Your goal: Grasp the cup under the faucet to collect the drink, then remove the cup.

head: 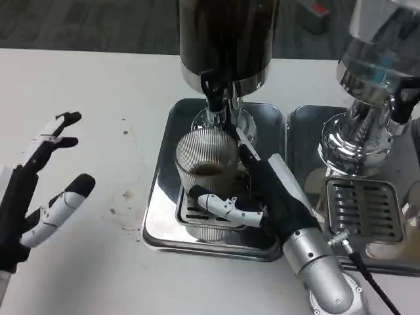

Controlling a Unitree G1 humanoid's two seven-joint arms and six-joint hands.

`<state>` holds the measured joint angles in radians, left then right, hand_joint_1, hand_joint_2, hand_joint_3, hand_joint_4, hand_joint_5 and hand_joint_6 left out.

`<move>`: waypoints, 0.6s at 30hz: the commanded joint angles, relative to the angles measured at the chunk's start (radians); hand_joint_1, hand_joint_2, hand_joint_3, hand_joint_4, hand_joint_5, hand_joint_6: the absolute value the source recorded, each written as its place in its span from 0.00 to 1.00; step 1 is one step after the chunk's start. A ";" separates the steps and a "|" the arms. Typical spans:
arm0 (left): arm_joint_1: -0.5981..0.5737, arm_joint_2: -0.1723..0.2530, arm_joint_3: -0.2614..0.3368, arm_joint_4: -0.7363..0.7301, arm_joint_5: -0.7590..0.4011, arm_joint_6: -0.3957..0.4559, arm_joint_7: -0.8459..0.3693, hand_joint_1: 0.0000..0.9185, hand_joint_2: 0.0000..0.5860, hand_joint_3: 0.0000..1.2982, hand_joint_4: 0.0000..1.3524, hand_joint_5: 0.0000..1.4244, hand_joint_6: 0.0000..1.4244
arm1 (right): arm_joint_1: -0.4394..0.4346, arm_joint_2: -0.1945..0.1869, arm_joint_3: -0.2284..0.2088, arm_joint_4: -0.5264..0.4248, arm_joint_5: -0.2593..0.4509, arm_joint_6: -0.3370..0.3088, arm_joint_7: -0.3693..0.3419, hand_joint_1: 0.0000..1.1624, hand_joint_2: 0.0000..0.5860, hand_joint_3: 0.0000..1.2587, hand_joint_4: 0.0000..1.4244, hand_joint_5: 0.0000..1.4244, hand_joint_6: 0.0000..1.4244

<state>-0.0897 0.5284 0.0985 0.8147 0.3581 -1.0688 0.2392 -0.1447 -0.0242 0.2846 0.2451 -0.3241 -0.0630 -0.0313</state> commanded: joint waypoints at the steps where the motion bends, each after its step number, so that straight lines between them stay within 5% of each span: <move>1: 0.016 -0.001 -0.013 0.012 -0.008 0.008 -0.009 0.00 0.27 0.16 0.10 0.19 0.09 | -0.021 0.027 -0.011 0.031 0.014 0.000 -0.016 0.70 0.35 0.00 0.00 0.00 0.00; 18: 0.032 -0.003 -0.021 0.001 -0.009 0.024 -0.024 0.00 0.28 0.22 0.17 0.22 0.11 | -0.042 0.075 -0.004 0.091 0.012 -0.006 -0.064 0.80 0.35 0.00 0.01 0.02 0.11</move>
<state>-0.0721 0.5284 0.0894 0.8171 0.3505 -1.0553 0.2200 -0.1839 0.0338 0.2782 0.3143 -0.3165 -0.0649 -0.0869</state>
